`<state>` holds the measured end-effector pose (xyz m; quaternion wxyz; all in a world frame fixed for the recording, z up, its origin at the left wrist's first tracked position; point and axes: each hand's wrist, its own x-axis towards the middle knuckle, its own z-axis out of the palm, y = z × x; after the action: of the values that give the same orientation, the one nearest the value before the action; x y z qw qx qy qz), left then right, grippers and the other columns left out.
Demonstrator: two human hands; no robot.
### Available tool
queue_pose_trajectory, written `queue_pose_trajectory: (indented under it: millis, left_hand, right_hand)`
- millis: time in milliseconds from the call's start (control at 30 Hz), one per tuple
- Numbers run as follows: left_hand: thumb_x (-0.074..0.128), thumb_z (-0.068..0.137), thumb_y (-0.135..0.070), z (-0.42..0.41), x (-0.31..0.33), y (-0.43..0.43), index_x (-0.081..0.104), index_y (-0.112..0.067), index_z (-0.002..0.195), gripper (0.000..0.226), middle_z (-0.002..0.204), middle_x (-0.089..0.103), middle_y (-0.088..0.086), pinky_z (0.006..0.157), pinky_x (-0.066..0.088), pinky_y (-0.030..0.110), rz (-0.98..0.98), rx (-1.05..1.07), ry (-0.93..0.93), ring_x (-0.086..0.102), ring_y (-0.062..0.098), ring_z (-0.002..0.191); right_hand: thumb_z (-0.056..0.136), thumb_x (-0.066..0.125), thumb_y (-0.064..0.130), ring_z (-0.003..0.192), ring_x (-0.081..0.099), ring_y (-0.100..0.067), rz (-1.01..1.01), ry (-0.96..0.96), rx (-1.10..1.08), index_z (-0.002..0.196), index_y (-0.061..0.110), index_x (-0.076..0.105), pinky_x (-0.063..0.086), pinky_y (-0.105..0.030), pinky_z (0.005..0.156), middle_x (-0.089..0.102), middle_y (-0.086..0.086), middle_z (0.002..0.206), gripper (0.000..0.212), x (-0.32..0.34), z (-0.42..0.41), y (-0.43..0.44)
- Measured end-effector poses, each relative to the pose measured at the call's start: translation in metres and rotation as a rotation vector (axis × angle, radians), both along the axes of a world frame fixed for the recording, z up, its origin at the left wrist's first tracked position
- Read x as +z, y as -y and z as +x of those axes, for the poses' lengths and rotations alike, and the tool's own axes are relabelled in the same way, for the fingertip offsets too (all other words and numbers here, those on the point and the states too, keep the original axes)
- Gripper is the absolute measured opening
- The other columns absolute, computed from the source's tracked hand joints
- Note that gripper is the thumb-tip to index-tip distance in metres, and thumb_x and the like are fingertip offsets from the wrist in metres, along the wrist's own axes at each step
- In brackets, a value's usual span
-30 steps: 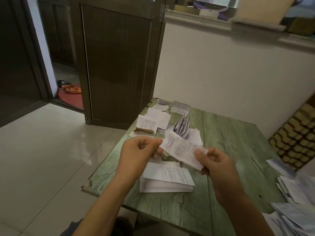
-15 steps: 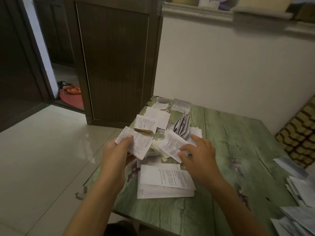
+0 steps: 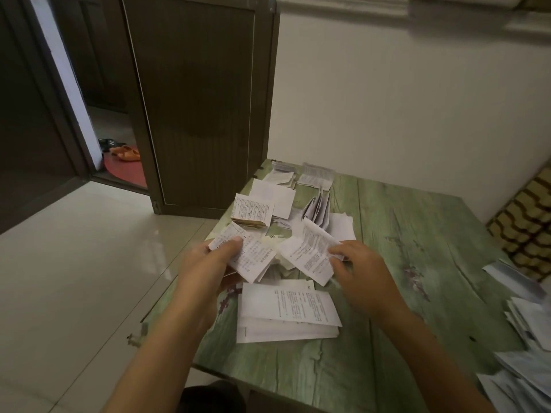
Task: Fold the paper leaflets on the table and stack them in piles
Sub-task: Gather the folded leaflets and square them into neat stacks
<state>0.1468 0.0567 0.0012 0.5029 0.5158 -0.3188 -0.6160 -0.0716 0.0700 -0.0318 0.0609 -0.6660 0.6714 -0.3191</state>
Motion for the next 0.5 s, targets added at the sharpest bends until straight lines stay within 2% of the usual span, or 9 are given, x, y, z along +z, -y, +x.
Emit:
queue_pose_trajectory:
  millis: [100,167,233,300,400,467,500]
  left_hand:
    - [0.059,0.090,-0.013,-0.004,-0.001,-0.003,0.058,-0.009,0.088,0.005,0.066,0.072,0.001,0.066,0.055,0.033,-0.004,-0.026,0.029,0.069,0.015,0.060]
    - [0.060,0.089,-0.015,-0.004,0.000,-0.004,0.059,-0.009,0.089,0.006,0.067,0.072,0.001,0.065,0.056,0.032,-0.008,-0.010,0.012,0.069,0.013,0.059]
    - [0.061,0.088,-0.016,0.002,0.003,-0.002,0.059,-0.010,0.092,0.008,0.075,0.072,0.005,0.065,0.055,0.031,-0.017,0.063,-0.042,0.070,0.016,0.067]
    - [0.063,0.087,-0.018,0.013,0.005,0.004,0.059,-0.011,0.092,0.010,0.087,0.070,0.008,0.075,0.055,0.034,-0.021,0.165,-0.077,0.068,0.021,0.082]
    - [0.064,0.085,-0.019,0.022,0.004,0.010,0.057,-0.012,0.091,0.012,0.093,0.069,0.012,0.087,0.053,0.038,0.041,0.230,-0.124,0.066,0.025,0.091]
    - [0.065,0.084,-0.017,0.024,0.002,0.011,0.056,-0.011,0.089,0.011,0.092,0.068,0.012,0.080,0.055,0.035,0.091,0.224,-0.157,0.067,0.024,0.086]
    - [0.065,0.085,-0.016,0.024,0.000,0.010,0.056,-0.011,0.088,0.011,0.089,0.068,0.012,0.074,0.055,0.032,0.111,0.213,-0.180,0.067,0.022,0.081]
  right_hand:
    - [0.091,0.057,0.013,0.110,0.052,-0.013,0.010,-0.012,0.035,0.107,0.009,0.069,0.040,-0.022,0.092,0.059,-0.005,0.125,0.020,0.000,-0.003,-0.002]
    - [0.089,0.060,0.010,0.111,0.049,-0.012,-0.031,-0.006,0.051,0.099,0.008,0.072,0.037,-0.025,0.094,0.059,-0.006,0.124,0.016,0.005,-0.001,-0.006]
    - [0.086,0.062,0.006,0.104,0.052,-0.015,-0.190,-0.048,0.066,0.093,0.008,0.072,0.043,-0.034,0.091,0.065,-0.009,0.113,0.013,0.011,0.005,-0.010]
    - [0.086,0.058,0.011,0.099,0.055,-0.016,-0.275,-0.059,0.110,0.097,0.010,0.071,0.042,-0.032,0.088,0.067,-0.005,0.106,0.017,0.021,0.020,-0.011]
    - [0.092,0.054,0.022,0.119,0.041,-0.009,-0.069,-0.071,0.280,0.128,0.022,0.053,0.029,-0.026,0.101,0.053,0.006,0.129,0.036,0.031,0.050,-0.001]
    - [0.092,0.055,0.020,0.129,0.031,-0.012,0.085,-0.231,0.349,0.136,0.026,0.044,0.023,-0.026,0.107,0.043,0.007,0.138,0.046,0.028,0.067,0.016]
    - [0.091,0.055,0.017,0.127,0.033,-0.015,0.122,-0.325,0.365,0.133,0.024,0.048,0.025,-0.029,0.107,0.044,0.004,0.137,0.043,0.026,0.074,0.023]
